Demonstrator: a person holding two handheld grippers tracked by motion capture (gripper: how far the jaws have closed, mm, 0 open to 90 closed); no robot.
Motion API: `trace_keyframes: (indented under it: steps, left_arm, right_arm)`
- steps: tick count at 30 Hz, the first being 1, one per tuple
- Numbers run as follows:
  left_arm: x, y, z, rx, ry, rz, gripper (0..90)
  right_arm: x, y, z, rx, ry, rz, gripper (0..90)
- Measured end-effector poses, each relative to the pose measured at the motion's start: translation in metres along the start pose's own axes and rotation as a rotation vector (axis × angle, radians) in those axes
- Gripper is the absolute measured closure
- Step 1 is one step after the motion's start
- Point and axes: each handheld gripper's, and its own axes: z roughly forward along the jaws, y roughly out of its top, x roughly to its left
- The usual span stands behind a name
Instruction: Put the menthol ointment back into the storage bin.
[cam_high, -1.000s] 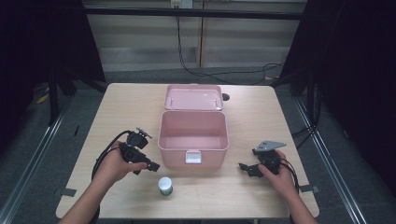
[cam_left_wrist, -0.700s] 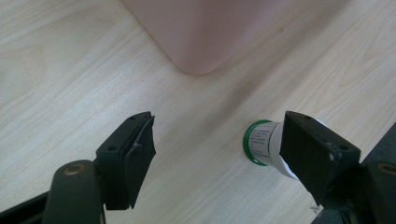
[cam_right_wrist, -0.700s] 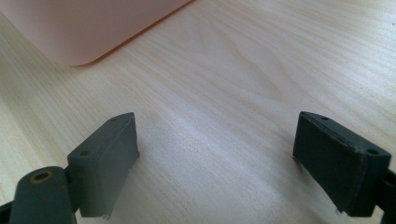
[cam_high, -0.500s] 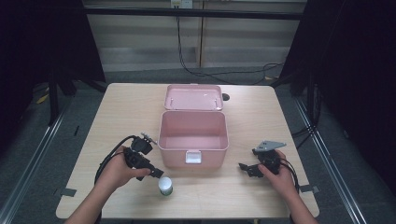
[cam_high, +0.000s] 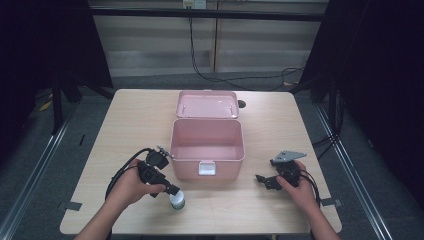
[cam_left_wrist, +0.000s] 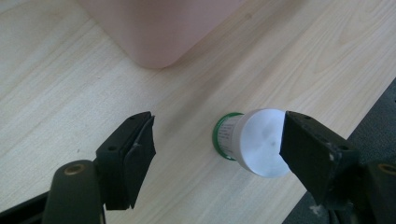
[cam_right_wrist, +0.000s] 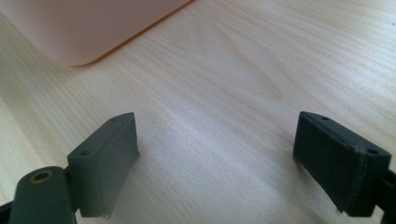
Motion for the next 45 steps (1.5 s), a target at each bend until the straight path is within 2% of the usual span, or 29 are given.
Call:
trace_keyframes:
  steps: [28,30,42,45]
  left_arm:
    - [-0.019,-0.002,0.010,0.021,-0.028,0.044,25.5]
    - [-0.022,-0.002,0.012,0.029,-0.028,0.054,25.5]
    - [-0.024,-0.002,0.019,0.052,-0.034,0.056,26.5]
    - [-0.026,-0.002,0.022,0.076,-0.036,0.064,28.1]
  right_arm:
    - [0.000,0.000,0.000,0.000,0.000,0.000,13.1]
    - [0.000,0.000,0.000,0.000,0.000,0.001,13.1]
    - [0.000,0.000,0.000,0.000,0.000,0.001,13.1]
    - [0.000,0.000,0.000,0.000,0.000,0.002,13.1]
